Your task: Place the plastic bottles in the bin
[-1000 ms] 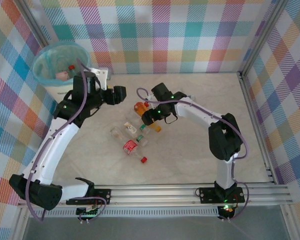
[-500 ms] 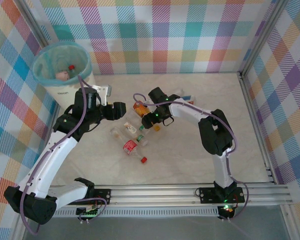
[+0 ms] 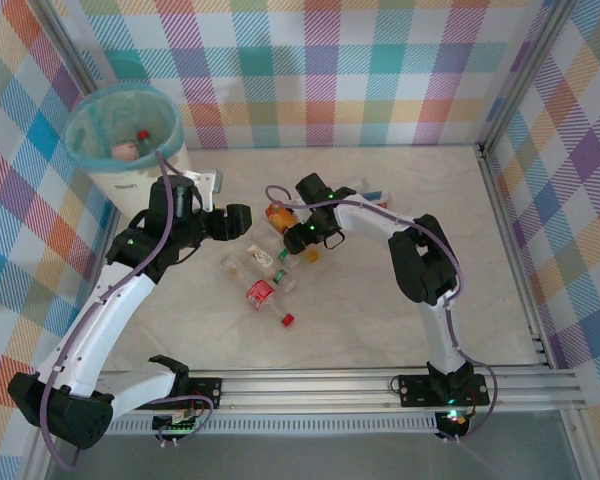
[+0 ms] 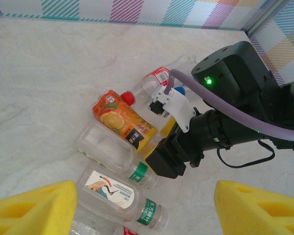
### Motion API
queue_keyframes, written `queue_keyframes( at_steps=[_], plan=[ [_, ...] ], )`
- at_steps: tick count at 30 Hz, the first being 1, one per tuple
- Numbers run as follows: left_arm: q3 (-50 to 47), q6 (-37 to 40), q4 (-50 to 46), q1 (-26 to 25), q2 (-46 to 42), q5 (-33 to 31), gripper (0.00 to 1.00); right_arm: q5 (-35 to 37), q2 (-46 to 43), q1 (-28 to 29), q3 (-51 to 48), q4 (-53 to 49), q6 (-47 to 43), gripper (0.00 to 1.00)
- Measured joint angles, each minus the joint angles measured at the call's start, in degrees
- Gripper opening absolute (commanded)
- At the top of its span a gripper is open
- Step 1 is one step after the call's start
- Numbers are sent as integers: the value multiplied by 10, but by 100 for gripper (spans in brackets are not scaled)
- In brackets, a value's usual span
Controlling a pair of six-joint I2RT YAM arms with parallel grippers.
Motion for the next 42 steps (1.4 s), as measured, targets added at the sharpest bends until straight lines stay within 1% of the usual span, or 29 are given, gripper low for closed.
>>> queue_keyframes(
  at_steps=[3, 10, 16, 23, 29, 34, 42],
  plan=[
    [0, 0, 0, 0, 0, -2, 74, 0, 4, 0, 0, 0, 0, 67],
    [0, 0, 0, 0, 0, -3, 74, 0, 4, 0, 0, 3, 1, 59],
    [0, -8, 0, 0, 0, -4, 75, 0, -20, 0, -28, 9, 5, 57],
    [8, -33, 10, 0, 0, -15, 82, -7, -111, 0, -82, 17, 20, 56],
    [18, -81, 48, 0, 3, -19, 88, -20, -210, 0, -145, 47, 36, 55],
    [26, -128, 93, 0, 29, 10, 91, -47, -278, 0, -175, 79, 52, 55],
    [34, -184, 130, 0, 77, 48, 90, -122, -358, 0, -198, 151, 77, 56]
  ],
)
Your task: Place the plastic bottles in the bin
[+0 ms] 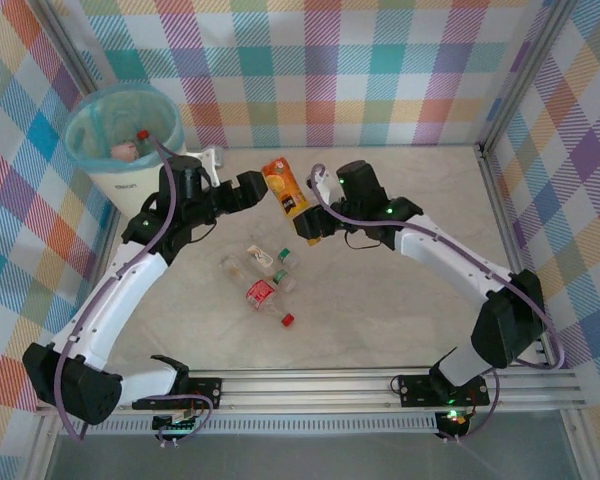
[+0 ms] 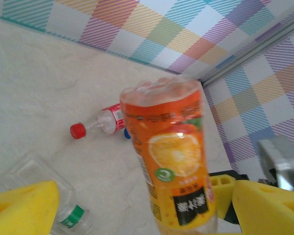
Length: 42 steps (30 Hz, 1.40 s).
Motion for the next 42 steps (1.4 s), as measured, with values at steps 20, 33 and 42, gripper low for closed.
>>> queue_keyframes(
  at_steps=[20, 33, 42],
  plan=[
    [0, -55, 54, 0, 31, 71, 71, -125, -20, 18, -42, 75, 12, 58],
    [4, -55, 46, 0, 30, 70, 58, -124, -20, 24, -42, 75, 13, 78],
    [162, 18, -61, 15, 33, 0, 60, -80, -20, 28, 28, 42, 35, 93]
  ],
)
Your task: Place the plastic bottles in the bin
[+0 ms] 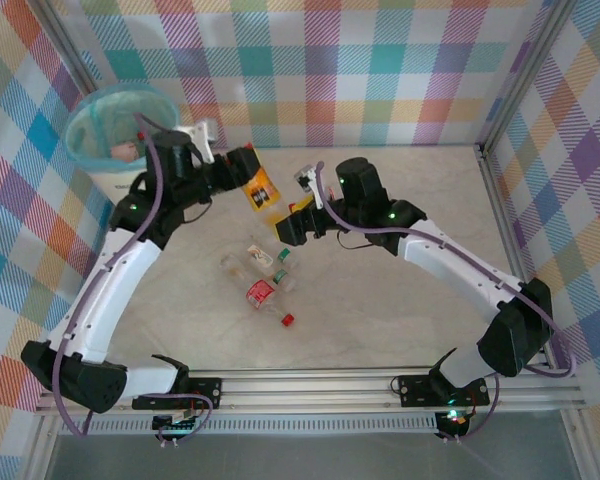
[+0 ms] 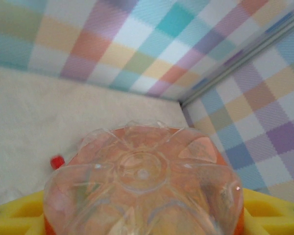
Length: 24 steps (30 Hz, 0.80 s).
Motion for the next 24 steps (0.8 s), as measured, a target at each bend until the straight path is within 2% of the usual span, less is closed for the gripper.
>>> queue_keyframes(
  at_steps=[10, 18, 24],
  plan=[
    [260, 99, -65, 112, 71, -86, 60, 5, 55, 21, 138, -7, 55, 92],
    [374, 148, -71, 206, 189, -186, 60, 5, 161, 64, 269, -20, 91, 91],
    [393, 154, -52, 280, 267, -211, 62, -2, 256, 98, 378, -41, 113, 89]
  ],
)
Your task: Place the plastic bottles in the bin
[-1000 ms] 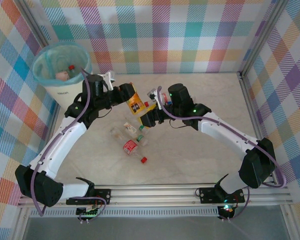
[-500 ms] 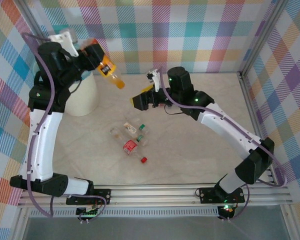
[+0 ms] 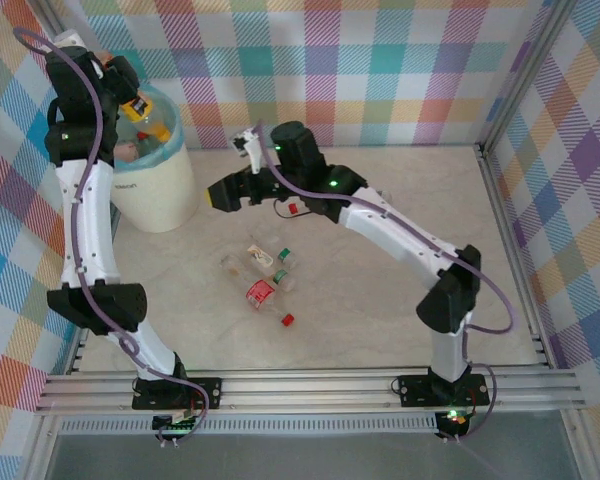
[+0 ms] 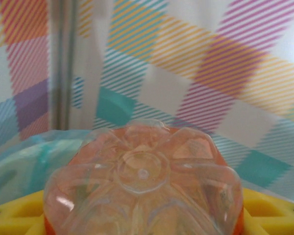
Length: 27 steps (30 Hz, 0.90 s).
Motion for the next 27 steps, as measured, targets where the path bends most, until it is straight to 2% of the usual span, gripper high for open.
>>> queue_keyframes(
  at_steps=[4, 9, 11, 14, 17, 27],
  plan=[
    [30, 7, 1, 28, 60, 0, 63, -11, 47, 19, 41, -21, 4, 89],
    [30, 29, -1, 36, 113, 25, 67, -17, 64, 30, 47, -49, 4, 89],
    [28, 34, -3, 36, 129, 45, 71, -19, 64, 31, 47, -56, 4, 88],
    [7, 41, -3, 36, 136, 72, 85, -19, 63, 31, 46, -60, 4, 89],
    [-17, 46, 3, 36, 136, 92, 91, -19, 62, 31, 38, -62, 4, 88],
    [-39, 46, 14, 36, 123, 115, 90, -17, 62, 35, 23, -71, 4, 88]
  ],
)
